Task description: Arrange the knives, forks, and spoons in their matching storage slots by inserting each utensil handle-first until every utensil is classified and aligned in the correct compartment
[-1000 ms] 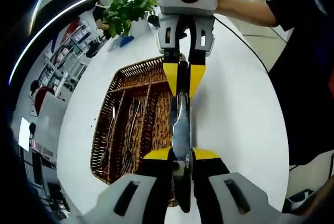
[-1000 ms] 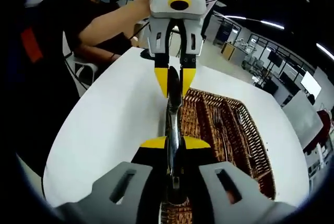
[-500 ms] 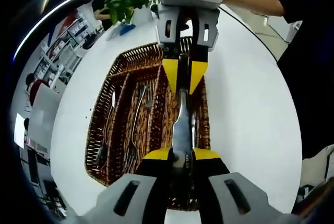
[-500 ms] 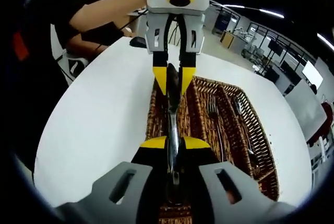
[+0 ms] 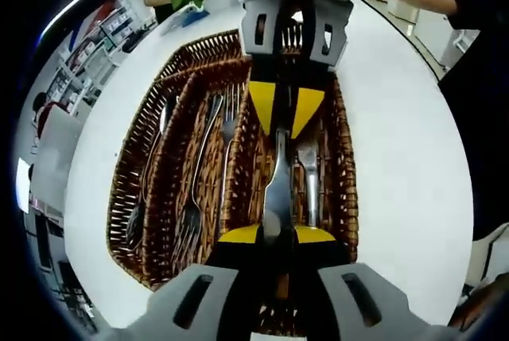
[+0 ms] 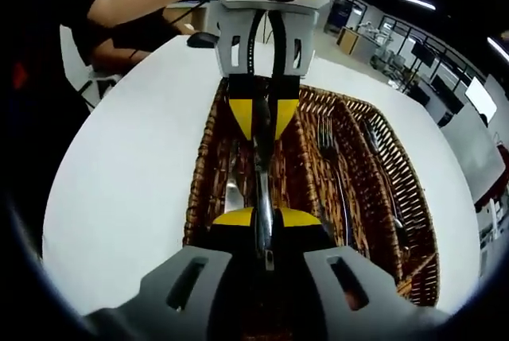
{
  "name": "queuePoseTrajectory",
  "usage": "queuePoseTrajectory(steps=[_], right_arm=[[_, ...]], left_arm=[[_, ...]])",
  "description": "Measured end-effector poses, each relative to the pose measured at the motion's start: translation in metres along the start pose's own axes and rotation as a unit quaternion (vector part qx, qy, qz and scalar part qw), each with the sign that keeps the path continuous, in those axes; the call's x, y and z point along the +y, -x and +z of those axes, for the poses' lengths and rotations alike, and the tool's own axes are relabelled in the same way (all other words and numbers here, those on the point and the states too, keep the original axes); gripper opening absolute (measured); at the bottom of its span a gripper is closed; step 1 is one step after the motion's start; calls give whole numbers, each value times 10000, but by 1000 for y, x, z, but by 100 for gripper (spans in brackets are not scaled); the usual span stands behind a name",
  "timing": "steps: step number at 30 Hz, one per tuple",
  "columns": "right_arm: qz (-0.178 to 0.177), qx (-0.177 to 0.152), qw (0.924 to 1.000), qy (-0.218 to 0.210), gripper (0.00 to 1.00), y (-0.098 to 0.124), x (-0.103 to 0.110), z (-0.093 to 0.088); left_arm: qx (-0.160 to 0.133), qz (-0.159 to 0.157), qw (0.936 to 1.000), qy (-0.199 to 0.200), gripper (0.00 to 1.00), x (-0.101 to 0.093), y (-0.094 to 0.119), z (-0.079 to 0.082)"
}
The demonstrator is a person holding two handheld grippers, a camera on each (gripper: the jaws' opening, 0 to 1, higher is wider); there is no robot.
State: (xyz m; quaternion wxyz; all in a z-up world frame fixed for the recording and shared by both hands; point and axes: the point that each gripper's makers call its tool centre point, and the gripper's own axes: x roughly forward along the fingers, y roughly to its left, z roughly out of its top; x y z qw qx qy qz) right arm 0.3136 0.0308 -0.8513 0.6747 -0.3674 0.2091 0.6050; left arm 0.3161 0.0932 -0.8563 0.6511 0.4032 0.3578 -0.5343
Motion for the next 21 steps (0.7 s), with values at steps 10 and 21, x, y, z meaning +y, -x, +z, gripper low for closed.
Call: queuePoseTrajectory(steps=[10, 21], right_arm=[[93, 259, 9995, -152, 8, -8, 1, -12], [67, 33, 9985, -546, 12, 4, -2, -8]], left_arm=[[113, -172, 9997, 160, 14, -1, -8, -3], [207, -195, 9995, 121, 17, -4, -8, -8]])
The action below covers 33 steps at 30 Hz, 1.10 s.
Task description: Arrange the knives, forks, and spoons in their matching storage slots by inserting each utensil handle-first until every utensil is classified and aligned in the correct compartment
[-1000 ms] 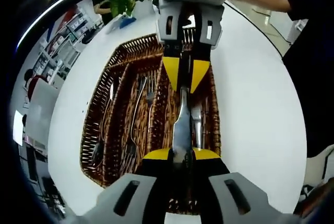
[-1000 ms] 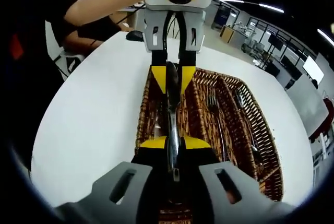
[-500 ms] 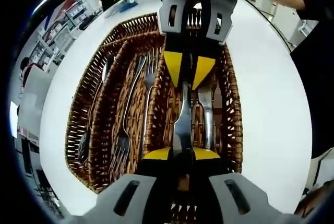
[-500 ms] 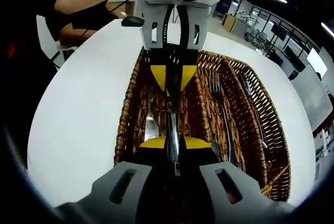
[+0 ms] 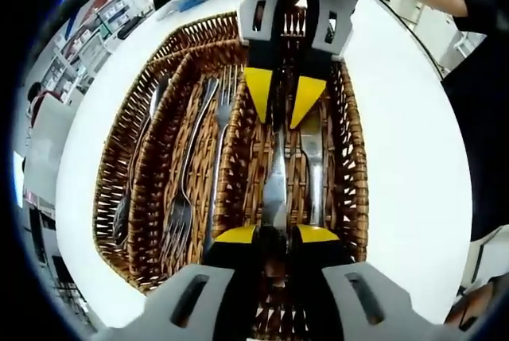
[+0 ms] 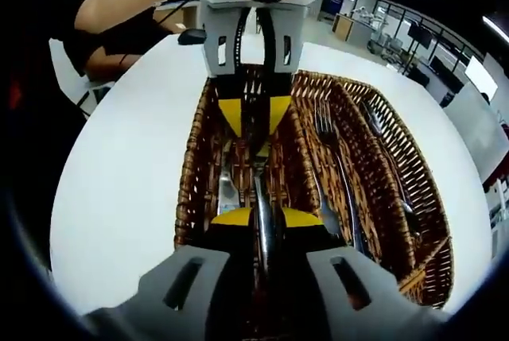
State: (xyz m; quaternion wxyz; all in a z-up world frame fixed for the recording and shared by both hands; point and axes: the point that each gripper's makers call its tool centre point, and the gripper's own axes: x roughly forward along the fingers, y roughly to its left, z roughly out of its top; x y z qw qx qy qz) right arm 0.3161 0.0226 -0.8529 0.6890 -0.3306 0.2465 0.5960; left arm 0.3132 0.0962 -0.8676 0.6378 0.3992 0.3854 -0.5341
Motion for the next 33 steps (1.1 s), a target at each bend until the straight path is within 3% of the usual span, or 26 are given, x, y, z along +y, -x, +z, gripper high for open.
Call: queuePoseTrajectory(steps=[5, 9, 11, 18, 23, 26, 33], right_arm=[[-215, -179, 9994, -224, 18, 12, -4, 7], [-468, -100, 9986, -202, 21, 26, -6, 6], [-600, -181, 9970, -451, 24, 32, -9, 7], [-966, -270, 9921, -749, 32, 47, -9, 2], [-1176, -283, 9881, -955, 42, 58, -6, -3], [-1329, -348, 9846, -1082, 47, 66, -5, -6], [-1672, -640, 9744, -1358, 56, 84, 7, -7]], left_arm=[[-39, 67, 9998, 157, 20, 2, 6, 0], [-57, 62, 9996, 267, 22, -3, 12, 0], [-66, 153, 9994, 314, 23, -1, 15, 0], [-375, 436, 9949, 831, 25, 6, 28, 8], [-727, 752, 9840, 1441, 26, 15, 38, 16], [-1162, 949, 9731, 1750, 31, 18, 45, 25], [-1746, 1577, 9544, 1836, 43, 15, 61, 32]])
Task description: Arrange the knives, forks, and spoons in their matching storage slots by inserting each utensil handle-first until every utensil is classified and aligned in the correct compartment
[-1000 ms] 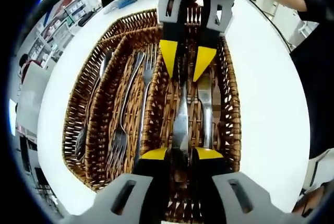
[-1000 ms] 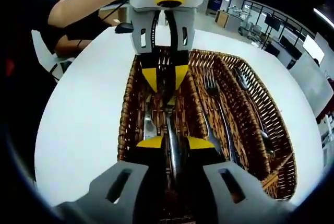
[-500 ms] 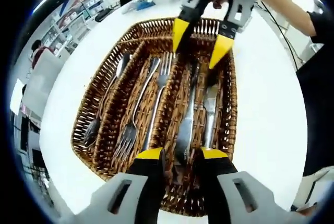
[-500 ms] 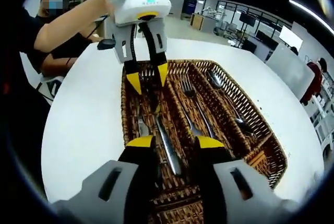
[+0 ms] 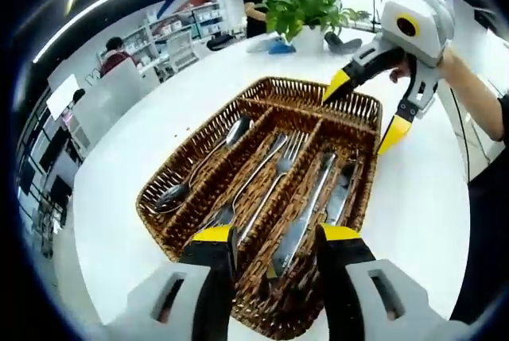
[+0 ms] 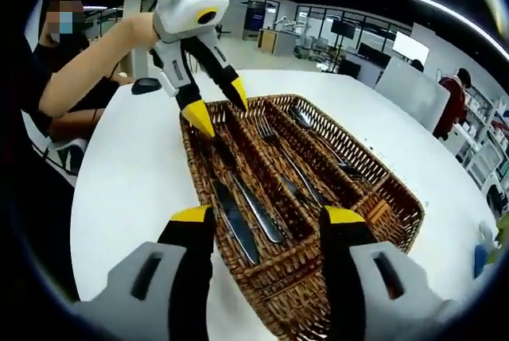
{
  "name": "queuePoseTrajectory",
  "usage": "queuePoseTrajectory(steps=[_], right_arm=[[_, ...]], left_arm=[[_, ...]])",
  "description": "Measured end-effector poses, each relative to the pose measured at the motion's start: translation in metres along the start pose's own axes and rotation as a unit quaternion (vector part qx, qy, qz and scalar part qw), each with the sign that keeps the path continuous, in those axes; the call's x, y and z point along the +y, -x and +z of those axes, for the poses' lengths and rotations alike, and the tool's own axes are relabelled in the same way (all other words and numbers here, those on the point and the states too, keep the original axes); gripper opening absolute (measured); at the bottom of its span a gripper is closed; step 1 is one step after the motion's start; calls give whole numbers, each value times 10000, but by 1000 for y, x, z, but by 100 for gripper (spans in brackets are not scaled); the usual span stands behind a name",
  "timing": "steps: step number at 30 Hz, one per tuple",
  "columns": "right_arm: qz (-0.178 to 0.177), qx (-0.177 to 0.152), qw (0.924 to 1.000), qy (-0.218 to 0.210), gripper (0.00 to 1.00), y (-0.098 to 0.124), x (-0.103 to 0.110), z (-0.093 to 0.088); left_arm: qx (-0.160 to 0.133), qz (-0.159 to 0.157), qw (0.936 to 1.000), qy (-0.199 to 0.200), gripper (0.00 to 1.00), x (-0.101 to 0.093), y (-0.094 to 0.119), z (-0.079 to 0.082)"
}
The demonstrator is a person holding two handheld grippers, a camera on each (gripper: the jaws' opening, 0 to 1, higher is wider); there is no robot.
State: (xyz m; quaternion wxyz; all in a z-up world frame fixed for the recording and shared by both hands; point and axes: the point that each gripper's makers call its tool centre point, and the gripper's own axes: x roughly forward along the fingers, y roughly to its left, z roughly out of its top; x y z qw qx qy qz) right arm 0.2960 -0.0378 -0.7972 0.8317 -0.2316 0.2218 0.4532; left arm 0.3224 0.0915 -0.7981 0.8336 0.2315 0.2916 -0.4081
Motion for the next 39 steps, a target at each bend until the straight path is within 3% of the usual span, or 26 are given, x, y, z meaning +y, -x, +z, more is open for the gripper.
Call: queuePoseTrajectory(steps=[7, 14, 19, 21, 24, 33, 36, 39], right_arm=[[-426, -317, 9978, -392, 66, 20, -1, -8], [-863, -551, 9910, -862, 76, 41, -5, -16], [-1096, -677, 9866, -998, 82, 56, -4, -22], [-1121, -688, 9864, -991, 83, 61, -1, -25], [-1164, -746, 9846, -1070, 86, 69, 4, -28], [-1283, -738, 9826, -1127, 93, 80, 12, -39], [-1360, -729, 9813, -1148, 97, 83, 13, -42], [-1410, -778, 9793, -1223, 99, 88, 12, -43]], left_arm=[[-694, 453, 9961, 315, 56, -12, 18, -1], [-1048, 832, 9888, 654, 74, -21, 30, -20], [-1339, 1022, 9805, 1014, 79, -28, 43, -31], [-1286, 1153, 9787, 1105, 82, -27, 46, -40], [-1513, 1351, 9703, 1317, 87, -25, 55, -43], [-1754, 1476, 9645, 1309, 99, -31, 77, -40], [-1894, 1448, 9614, 1373, 99, -36, 82, -38], [-1778, 1307, 9651, 1411, 99, -43, 78, -43]])
